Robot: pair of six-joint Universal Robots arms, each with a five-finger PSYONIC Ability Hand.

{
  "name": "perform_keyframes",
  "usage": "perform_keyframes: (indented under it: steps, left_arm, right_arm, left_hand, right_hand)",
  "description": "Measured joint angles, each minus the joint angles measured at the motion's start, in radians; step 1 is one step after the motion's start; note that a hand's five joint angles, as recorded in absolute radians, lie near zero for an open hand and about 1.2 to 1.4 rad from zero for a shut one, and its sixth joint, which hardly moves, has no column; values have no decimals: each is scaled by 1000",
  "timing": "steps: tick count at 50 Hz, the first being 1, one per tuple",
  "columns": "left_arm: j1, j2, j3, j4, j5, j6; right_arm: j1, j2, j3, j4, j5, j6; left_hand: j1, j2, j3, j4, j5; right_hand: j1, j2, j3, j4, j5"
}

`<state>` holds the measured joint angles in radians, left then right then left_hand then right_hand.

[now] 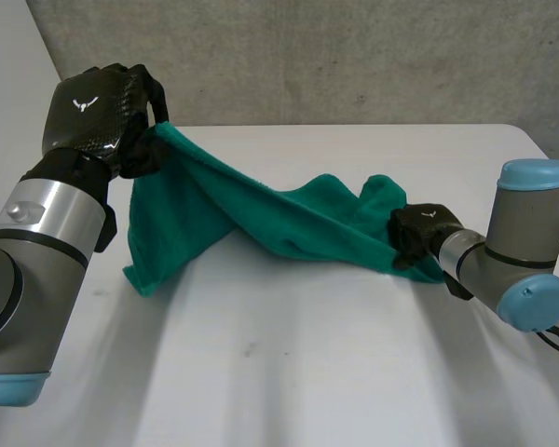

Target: Fold the towel.

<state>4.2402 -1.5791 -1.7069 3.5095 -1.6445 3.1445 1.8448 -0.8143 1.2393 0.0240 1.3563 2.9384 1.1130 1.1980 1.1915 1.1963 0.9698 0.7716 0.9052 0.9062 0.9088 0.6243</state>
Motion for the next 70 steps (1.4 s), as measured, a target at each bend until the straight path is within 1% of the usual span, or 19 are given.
perform_keyframes:
  steps: [6,15,19,21,24,31,34,38,41,42,44,45,48,51,54,58,62,65,70]
  left_arm:
    - [5,-8,-1,1,0,0]
    - [14,-11,5,2,-1,0]
    - [16,-11,11,2,-1,0]
    - [17,-10,14,1,-1,0]
    - [17,-10,16,1,-1,0]
    - [17,-9,14,-1,-2,-1]
    - [19,-6,10,-6,-3,-1]
    - [31,2,3,-36,-2,-1]
    - [48,14,-1,-89,0,-1]
    - [48,14,-1,-89,0,-1]
    - [59,20,-2,-132,2,0]
    - [67,24,-3,-173,4,1]
    - [75,25,-3,-224,7,3]
    - [78,25,-4,-249,9,4]
    - [88,19,-6,-309,13,9]
    - [97,-3,-9,-341,15,20]
    - [103,-64,-6,-355,16,50]
    - [105,-183,23,-353,15,122]
    - [103,-351,128,-335,11,220]
  right_arm:
    - [4,1,2,53,-22,7]
    - [5,5,1,79,-53,42]
    - [3,7,0,67,-61,89]
    - [1,8,0,51,-63,115]
    - [-1,9,-2,30,-63,135]
    - [-10,-4,4,-15,-52,149]
    - [-20,-65,13,-44,-40,144]
    - [-36,-213,20,-44,-32,122]
    - [-52,-373,19,20,-34,49]
    - [-52,-373,19,20,-34,49]
    - [-60,-465,17,88,-33,-49]
    - [-64,-542,19,160,-28,-171]
    - [-63,-622,24,248,-11,-330]
    - [-62,-653,27,288,2,-402]
    - [-56,-701,41,386,60,-543]
    - [-42,-690,64,440,100,-611]
    - [-20,-621,86,469,130,-670]
    - [4,-457,78,474,173,-735]
    - [27,-278,-37,435,222,-749]
  left_hand:
    - [0,0,0,0,0]
    - [0,0,0,0,0]
    - [0,0,0,0,0]
    - [0,0,0,0,0]
    - [0,0,0,0,0]
    - [0,0,0,0,0]
    - [0,0,0,0,0]
    - [0,0,0,0,0]
    - [0,0,0,0,0]
    - [0,0,0,0,0]
    - [0,0,0,0,0]
    - [0,0,0,0,0]
    - [0,0,0,0,0]
    - [0,0,0,0,0]
    - [0,0,0,0,0]
    - [-1,0,0,0,0]
    - [-1,0,0,0,0]
    - [-1,0,0,0,0]
    - [-1,0,0,0,0]
  right_hand:
    - [-114,-147,-154,-157,-44]
    - [-149,-180,-193,-198,-80]
    - [-56,-79,-78,-81,14]
    - [111,126,121,119,203]
    - [207,251,247,251,334]
    - [212,272,272,280,358]
    - [212,272,272,280,358]
    - [212,272,272,280,358]
    - [212,272,272,280,358]
    - [212,272,272,280,358]
    - [212,272,272,280,360]
    - [212,272,272,280,361]
    - [212,272,272,280,362]
    - [212,272,272,280,362]
    - [212,272,272,280,362]
    - [212,272,272,280,362]
    - [212,272,272,280,362]
    - [212,272,272,280,362]
    - [212,272,272,280,362]
